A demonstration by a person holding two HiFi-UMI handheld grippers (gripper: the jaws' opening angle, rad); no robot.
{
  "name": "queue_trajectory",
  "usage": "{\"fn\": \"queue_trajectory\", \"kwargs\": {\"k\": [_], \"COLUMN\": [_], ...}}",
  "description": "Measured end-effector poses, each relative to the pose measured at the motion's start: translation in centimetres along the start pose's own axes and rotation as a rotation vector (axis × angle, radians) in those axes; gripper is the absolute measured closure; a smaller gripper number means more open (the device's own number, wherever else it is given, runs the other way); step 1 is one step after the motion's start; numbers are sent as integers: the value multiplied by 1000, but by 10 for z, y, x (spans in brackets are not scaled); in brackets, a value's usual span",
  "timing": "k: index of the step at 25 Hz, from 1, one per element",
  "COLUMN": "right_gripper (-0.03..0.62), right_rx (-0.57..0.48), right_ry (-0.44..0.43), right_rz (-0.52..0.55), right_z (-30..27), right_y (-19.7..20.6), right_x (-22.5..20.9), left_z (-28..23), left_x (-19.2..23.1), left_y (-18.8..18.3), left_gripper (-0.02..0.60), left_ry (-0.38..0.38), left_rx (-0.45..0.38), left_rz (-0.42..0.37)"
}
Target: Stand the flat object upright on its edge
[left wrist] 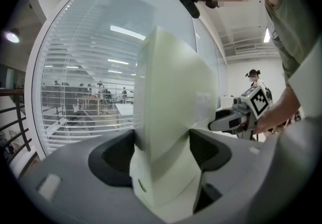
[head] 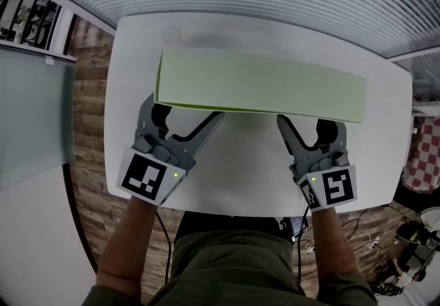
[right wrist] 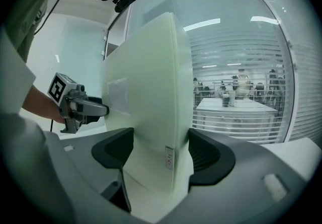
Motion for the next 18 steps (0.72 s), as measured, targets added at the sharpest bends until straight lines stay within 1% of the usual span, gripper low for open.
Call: {"fn": "queue_trajectory", "kwargs": {"k": [18], "right_gripper": [250], "right_rx": [-11], "right_ry": [-17], "right_rz": [3], "right_z": [1], "right_y": [2], "right_x": [0], "left_z": [2], "left_x": [-3], "left_y": [3], "left_gripper": [256], "left_ry": [0], "left_rx": [-5], "left_rz": [-1]}}
Point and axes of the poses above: the fingertips, and each gripper's own axes: z backward along the fingers, x to its left, y out of its underside, the point moved 10 cm from there along z, backward along the fingers, and after that the axes turned 15 degrees about y, right-handed, at the moved point
